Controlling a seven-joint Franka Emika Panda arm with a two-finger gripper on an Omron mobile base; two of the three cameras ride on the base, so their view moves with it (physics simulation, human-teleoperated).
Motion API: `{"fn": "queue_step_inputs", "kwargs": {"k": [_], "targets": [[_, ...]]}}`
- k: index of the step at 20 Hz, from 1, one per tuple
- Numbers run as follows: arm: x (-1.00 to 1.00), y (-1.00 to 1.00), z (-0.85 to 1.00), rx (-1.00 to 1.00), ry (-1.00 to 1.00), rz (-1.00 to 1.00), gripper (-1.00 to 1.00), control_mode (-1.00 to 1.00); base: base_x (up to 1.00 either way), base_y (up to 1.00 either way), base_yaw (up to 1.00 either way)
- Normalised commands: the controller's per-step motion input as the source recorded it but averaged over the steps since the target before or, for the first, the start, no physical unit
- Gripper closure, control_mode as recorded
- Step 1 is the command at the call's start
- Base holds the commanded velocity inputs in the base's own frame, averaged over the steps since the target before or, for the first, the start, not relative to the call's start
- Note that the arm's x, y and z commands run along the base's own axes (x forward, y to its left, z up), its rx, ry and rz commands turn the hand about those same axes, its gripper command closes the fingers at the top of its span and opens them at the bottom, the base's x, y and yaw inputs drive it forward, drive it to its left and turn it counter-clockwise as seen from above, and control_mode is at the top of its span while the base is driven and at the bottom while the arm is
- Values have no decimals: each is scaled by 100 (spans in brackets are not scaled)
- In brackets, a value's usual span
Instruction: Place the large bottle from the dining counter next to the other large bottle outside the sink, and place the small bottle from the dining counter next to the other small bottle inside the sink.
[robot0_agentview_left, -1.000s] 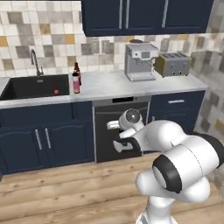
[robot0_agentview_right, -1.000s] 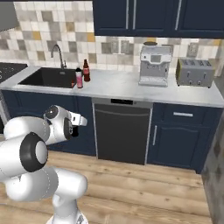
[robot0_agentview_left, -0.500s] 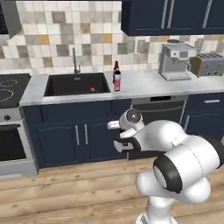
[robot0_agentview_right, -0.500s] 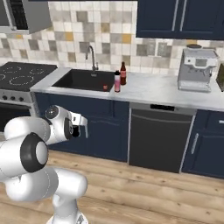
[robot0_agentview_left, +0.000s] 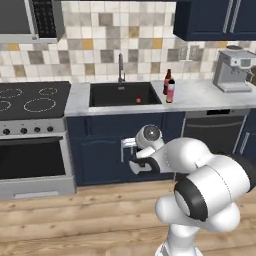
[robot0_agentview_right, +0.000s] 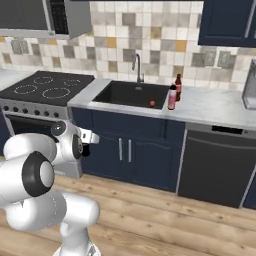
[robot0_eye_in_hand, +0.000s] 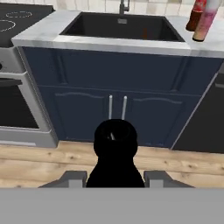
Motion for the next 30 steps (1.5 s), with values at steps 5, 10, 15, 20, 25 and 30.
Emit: {"fn": "queue_step_inputs", "kwargs": {"k": [5,10,15,20,25,30], "targets": [[0,0,0,0,0,0,100,100,30,50,8],[0,0,0,0,0,0,100,100,43,35,3],[0,0,0,0,0,0,100,100,73,11,0],[0,0,0,0,0,0,100,100,72,4,0],[0,0,0,0,0,0,100,100,52,0,0],[0,0,0,0,0,0,100,100,50,0,0]]}}
